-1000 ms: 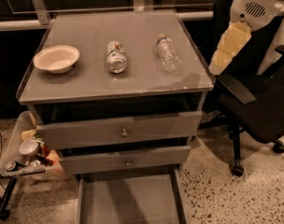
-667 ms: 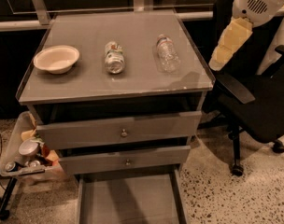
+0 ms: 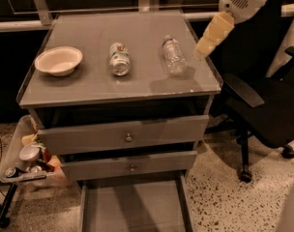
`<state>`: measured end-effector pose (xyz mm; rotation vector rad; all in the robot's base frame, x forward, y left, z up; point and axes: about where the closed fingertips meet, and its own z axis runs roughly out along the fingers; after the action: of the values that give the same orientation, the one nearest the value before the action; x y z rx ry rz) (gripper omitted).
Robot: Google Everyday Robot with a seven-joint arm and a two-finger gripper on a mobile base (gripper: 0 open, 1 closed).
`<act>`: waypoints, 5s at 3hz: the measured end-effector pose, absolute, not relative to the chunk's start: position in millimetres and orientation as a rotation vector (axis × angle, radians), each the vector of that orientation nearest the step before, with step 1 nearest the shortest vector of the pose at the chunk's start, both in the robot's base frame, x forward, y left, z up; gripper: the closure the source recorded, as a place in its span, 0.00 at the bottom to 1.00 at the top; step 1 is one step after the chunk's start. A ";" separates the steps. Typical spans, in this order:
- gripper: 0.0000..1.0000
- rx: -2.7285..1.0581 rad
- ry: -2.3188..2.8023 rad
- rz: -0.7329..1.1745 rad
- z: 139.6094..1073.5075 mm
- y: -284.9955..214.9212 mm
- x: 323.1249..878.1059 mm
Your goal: Place water bottle into bottom drawer
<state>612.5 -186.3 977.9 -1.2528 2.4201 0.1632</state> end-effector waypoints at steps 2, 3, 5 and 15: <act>0.00 -1.138 2.457 0.201 957.8 -157.8 674.7; 0.00 -1.076 2.501 0.227 935.2 -154.5 697.3; 0.00 -1.011 2.606 0.208 884.6 -144.8 739.7; 1.00 -1.057 2.600 0.232 835.4 -85.9 790.0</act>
Offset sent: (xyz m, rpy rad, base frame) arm 0.0723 0.0273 -0.0209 0.0075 0.0890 -0.1193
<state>790.0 -85.9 835.4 -1.0570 2.6001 0.2319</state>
